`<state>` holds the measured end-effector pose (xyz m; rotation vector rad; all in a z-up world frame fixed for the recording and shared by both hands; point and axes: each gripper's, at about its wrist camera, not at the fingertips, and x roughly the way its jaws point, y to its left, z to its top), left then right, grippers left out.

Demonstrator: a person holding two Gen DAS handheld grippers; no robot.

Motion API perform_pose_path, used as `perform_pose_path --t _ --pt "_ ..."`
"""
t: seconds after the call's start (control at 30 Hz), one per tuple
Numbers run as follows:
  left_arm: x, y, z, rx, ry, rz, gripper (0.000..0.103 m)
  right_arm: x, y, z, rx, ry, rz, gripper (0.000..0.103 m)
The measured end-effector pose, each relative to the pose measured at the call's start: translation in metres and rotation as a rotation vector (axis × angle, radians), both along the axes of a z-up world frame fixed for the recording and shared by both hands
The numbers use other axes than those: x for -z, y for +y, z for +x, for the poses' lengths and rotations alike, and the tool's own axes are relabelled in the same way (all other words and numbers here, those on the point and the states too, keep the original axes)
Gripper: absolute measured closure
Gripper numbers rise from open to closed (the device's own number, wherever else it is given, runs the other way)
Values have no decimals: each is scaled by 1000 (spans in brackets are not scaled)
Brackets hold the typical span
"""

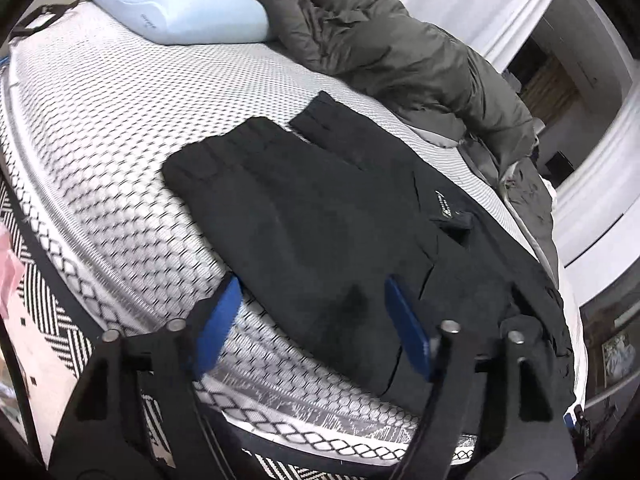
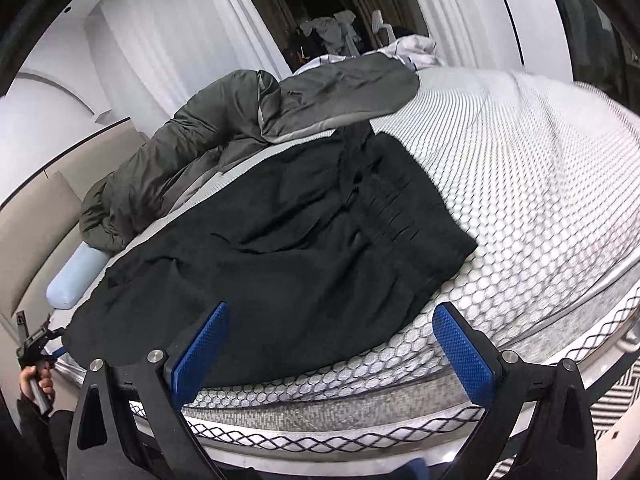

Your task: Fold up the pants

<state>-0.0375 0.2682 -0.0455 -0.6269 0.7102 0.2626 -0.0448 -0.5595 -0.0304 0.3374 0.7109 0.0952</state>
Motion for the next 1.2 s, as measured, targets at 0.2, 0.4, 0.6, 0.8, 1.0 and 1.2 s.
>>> perform_pose_path --t 0.2,0.4,0.6,0.8,1.0,1.2 --pt "13 7 36 -24 30 -85 35 5 12 15 8 27 19 0" --pt "17 8 41 -39 -9 -102 35 7 2 5 32 38 75 0" --pt "21 14 65 -114 -6 -72 70 12 -18 21 98 3 178 3" --pt "23 23 54 -180 -45 -91 97 22 -41 38 235 33 262 80" --pt "30 24 25 -163 -49 -44 98 11 -51 -2 263 -1 255 91" --pt "19 29 17 -169 -90 -41 100 9 -54 -11 265 -16 285 91"
